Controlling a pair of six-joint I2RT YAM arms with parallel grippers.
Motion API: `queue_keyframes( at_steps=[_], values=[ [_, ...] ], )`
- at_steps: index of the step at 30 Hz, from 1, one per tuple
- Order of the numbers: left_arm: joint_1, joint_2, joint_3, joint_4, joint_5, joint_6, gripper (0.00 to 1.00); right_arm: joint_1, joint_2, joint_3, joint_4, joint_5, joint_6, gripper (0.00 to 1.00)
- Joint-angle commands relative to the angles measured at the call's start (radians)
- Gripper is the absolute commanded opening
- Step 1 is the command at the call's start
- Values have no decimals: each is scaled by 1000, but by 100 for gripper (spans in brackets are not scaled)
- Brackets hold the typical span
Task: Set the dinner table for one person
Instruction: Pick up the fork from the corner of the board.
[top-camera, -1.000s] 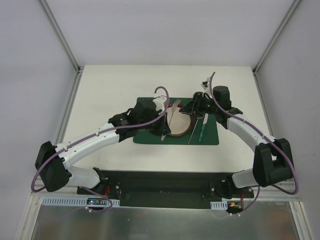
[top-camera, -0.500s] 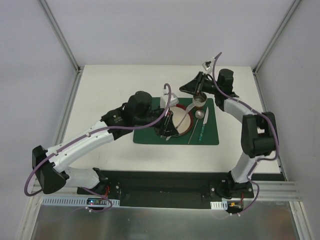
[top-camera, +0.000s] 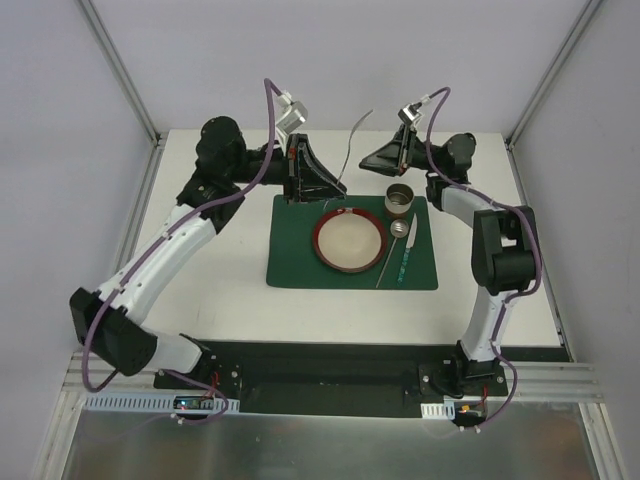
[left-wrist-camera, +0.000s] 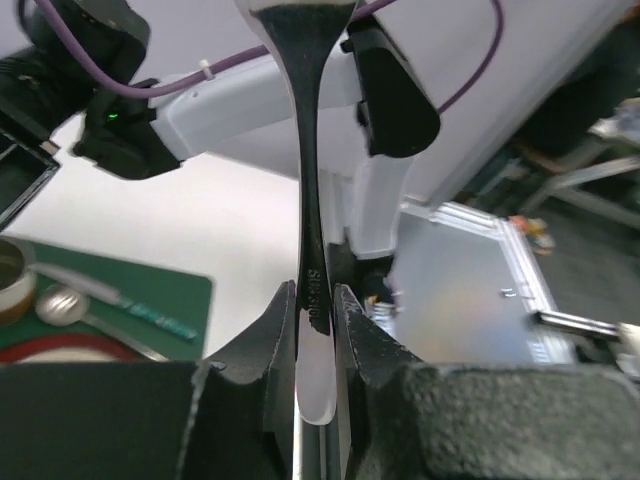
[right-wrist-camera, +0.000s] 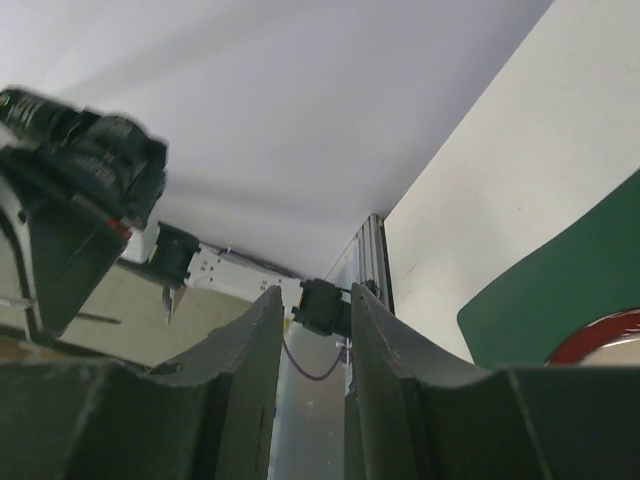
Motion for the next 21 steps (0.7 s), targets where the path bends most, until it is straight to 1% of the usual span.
queue_keyframes(
  at_steps=[1,2,3,4,5,6,9,11,15,19,21],
  values=[
    [33,138,-81,934,310,-609,0,36,-166,-16,320,-100,-8,36],
    [31,173,-73,1094,318,-832,0,37,-172,-16,321,-113,-12,36],
    [31,244,-67,1242,323,-950,0,42,-174,-12,321,-129,-13,36],
    [31,281,-52,1375,323,-1060,0,45,-175,-4,320,-134,1,36],
    [31,319,-6,1545,326,-1219,0,48,-177,1,320,-139,2,36],
    [31,362,6,1545,322,-1234,0,51,-177,7,321,-155,5,36],
    [31,398,11,1545,321,-1219,0,57,-178,45,321,-188,27,36],
    [31,405,31,1545,331,-1225,0,38,-192,48,321,-189,36,36],
    [33,401,85,1541,358,-1233,0,5,-278,11,321,-179,21,36],
    [66,390,160,1437,383,-1178,0,-7,-318,11,320,-182,28,36],
    [88,387,171,1400,384,-1141,0,-13,-326,18,320,-162,41,36]
  ],
)
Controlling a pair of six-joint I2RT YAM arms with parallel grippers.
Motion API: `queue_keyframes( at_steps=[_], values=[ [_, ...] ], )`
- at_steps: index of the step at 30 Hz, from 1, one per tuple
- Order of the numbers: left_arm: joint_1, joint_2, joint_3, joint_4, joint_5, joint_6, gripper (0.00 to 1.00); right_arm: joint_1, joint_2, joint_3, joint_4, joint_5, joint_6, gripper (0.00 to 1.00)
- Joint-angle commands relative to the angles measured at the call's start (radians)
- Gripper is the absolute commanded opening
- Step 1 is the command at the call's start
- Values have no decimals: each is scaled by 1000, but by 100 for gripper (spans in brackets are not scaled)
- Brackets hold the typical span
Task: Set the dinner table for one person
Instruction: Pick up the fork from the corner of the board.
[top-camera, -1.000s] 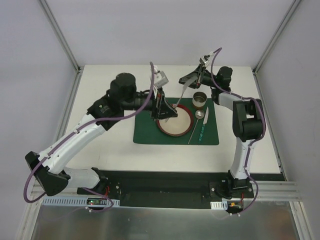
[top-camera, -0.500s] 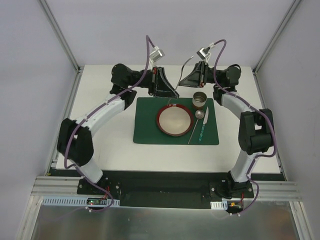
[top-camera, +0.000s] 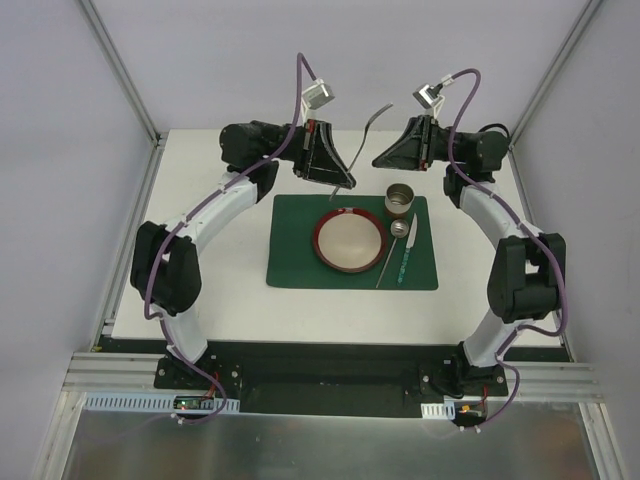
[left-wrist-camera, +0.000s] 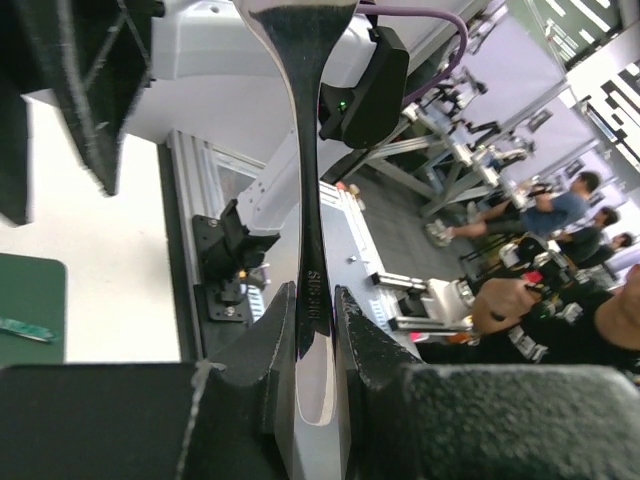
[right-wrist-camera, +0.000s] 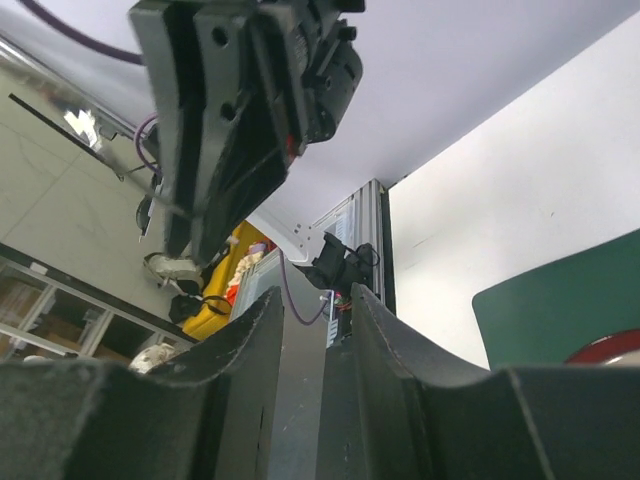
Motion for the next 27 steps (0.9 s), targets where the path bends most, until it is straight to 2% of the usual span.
queue_keyframes(
  at_steps=[1,6,11,17,27],
  values=[
    [43,-56,63,271,51,51,0,-7,-97,23,254,2,17,36],
    [57,-4,37,292,34,69,0,-10,-94,33,252,43,28,36],
    [54,91,86,424,4,-70,0,-4,-79,49,254,71,34,35],
    [40,131,100,428,-18,-67,0,25,-36,137,252,89,59,35],
    [10,165,175,428,-30,-110,0,43,29,170,252,120,59,35]
  ],
)
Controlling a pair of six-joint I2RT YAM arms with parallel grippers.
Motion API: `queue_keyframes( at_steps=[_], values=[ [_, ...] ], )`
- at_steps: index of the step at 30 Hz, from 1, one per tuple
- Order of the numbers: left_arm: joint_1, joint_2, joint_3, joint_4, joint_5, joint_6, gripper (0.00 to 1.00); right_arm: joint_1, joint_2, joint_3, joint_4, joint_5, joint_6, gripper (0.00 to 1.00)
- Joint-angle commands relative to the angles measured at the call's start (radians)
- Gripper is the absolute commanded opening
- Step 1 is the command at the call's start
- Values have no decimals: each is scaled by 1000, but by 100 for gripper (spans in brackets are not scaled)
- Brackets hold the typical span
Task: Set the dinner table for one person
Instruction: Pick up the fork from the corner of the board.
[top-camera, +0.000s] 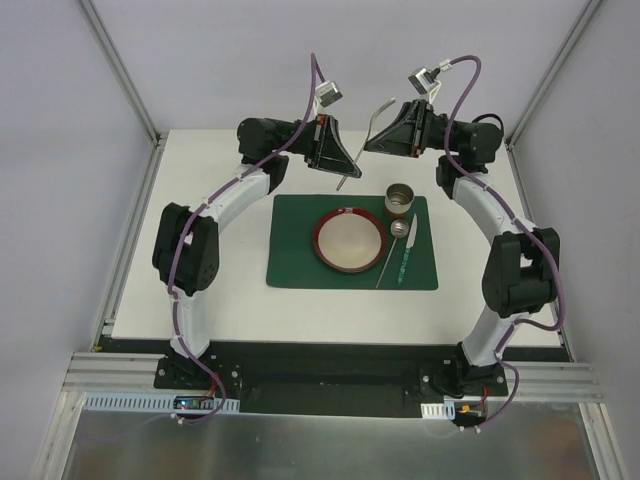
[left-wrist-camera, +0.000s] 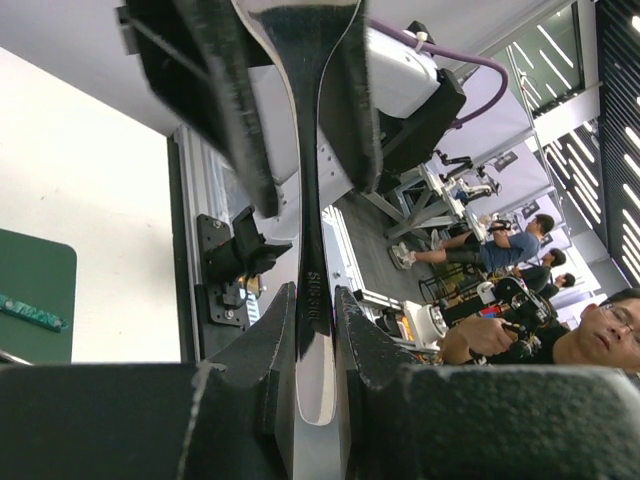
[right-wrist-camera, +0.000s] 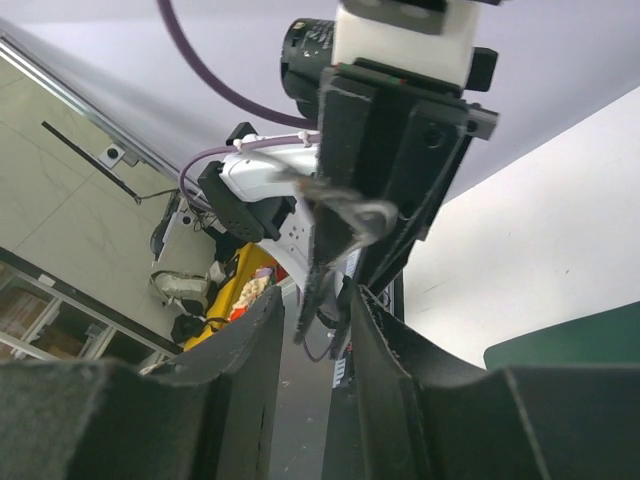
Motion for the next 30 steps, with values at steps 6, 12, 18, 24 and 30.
queue_keyframes(
  at_steps=[6,12,18,24,30],
  values=[
    [-28,-51,1,399,-29,-10,0,6,59,72,236,38,4,35],
    [-31,-49,-20,399,-40,2,0,14,67,75,236,43,8,35],
    [-34,-29,-2,399,-48,-2,0,14,58,81,235,35,15,1],
    [-35,3,15,399,-51,-8,0,15,49,73,236,40,18,1],
    [-32,18,10,399,-67,-7,0,15,47,61,236,55,30,1]
  ],
)
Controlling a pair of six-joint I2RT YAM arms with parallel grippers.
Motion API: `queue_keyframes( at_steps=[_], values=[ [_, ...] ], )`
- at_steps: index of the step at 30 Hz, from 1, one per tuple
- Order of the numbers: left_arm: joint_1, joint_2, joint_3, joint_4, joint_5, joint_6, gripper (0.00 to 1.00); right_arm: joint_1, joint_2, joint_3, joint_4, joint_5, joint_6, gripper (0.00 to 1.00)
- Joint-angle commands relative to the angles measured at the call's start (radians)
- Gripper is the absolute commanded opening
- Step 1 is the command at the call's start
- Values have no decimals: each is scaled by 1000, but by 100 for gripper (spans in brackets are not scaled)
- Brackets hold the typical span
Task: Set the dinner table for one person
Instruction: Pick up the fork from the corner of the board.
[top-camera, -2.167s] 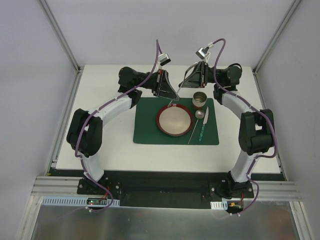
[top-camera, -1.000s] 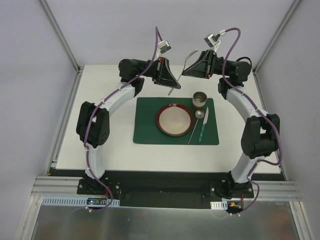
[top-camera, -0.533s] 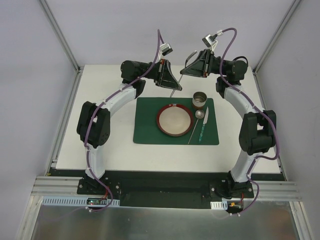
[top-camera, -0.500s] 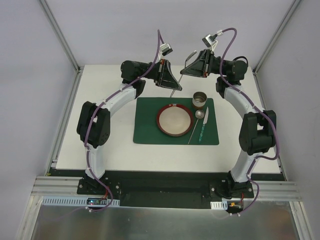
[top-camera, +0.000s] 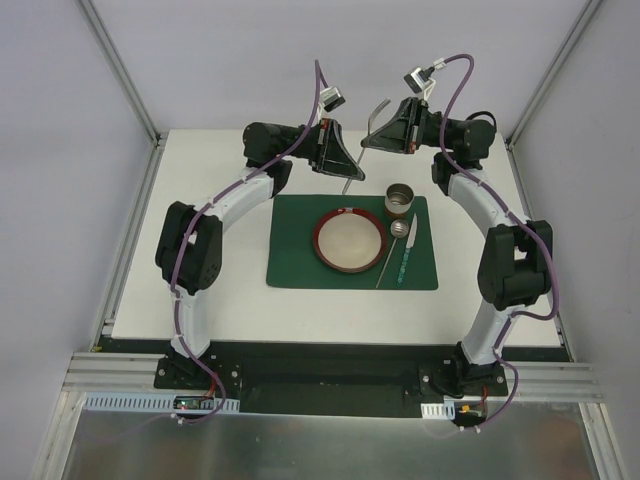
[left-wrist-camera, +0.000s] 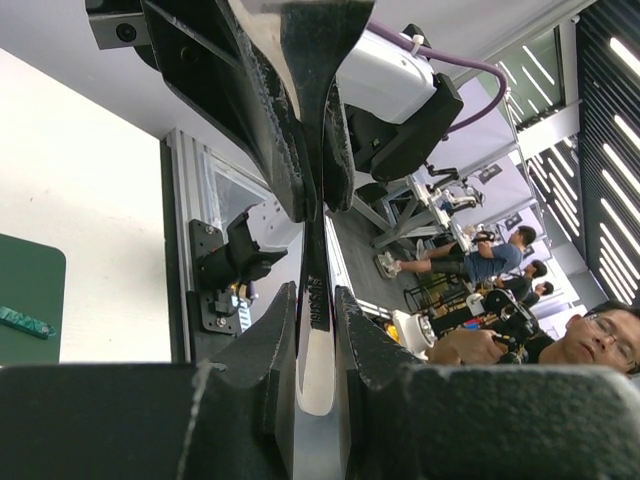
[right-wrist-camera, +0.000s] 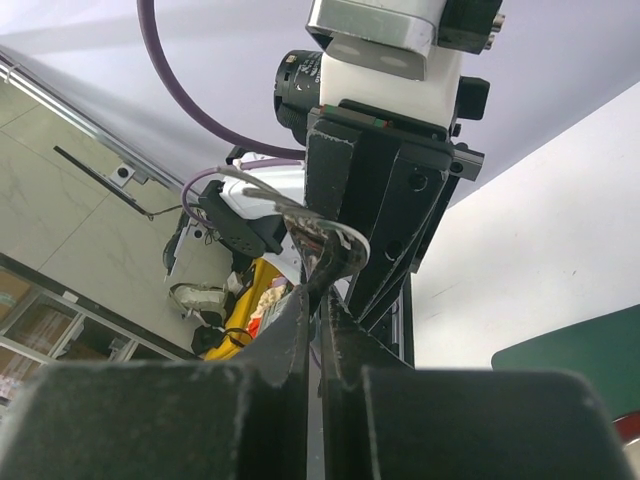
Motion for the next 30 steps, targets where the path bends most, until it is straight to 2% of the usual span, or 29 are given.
queue_keyframes(
  at_steps=[1,2,3,4,5,6,7,8,9,15,17,18,20,22,23,24,25,26,27,29,30],
  values=[
    [-14,9,34,383,-31,3,4,4,-23,14,241,34,-4,1],
    [-12,9,34,383,-36,1,13,4,-26,11,241,37,-4,1],
    [-11,12,35,383,-37,1,36,1,-27,10,239,37,-3,1],
    [-9,18,34,382,-39,0,48,1,-27,13,241,39,5,1],
    [-8,18,37,380,-34,0,56,-3,-27,13,239,34,3,1],
    [-8,18,37,379,-31,0,70,-4,-30,13,238,34,8,1],
    [-8,18,38,374,-24,1,90,-7,-30,13,238,36,9,1],
    [-6,17,41,359,-7,7,96,-13,-30,16,238,36,19,1],
    [-6,15,40,334,1,19,99,-13,-33,16,238,36,22,1],
    [3,-11,31,236,64,73,99,-38,-43,7,238,33,49,1],
    [9,-38,22,140,88,104,94,-56,-49,-6,231,34,52,1],
    [12,-52,12,94,105,175,92,-65,-52,-22,225,37,54,1],
    [17,-113,-21,-134,136,287,86,-84,-55,-41,222,47,54,1],
    [25,-190,-41,-382,131,563,86,-95,-55,-65,207,51,51,1],
    [29,-211,-29,-707,121,692,86,-98,-53,-75,205,51,52,1],
    [43,-234,-9,-937,98,989,87,-98,-52,-84,207,53,52,1],
    [47,-253,32,-1170,44,1164,88,-105,-52,-104,204,57,52,1],
    [46,-250,173,-1652,-109,1346,89,-104,-50,-110,204,53,52,1],
    [37,-241,233,-1787,-213,1574,91,-104,-52,-115,204,51,51,1],
    [23,-204,358,-1966,-391,1664,91,-105,-52,-118,198,51,52,1],
    [20,-196,376,-2034,-424,1693,91,-105,-50,-113,189,48,49,1]
  ],
)
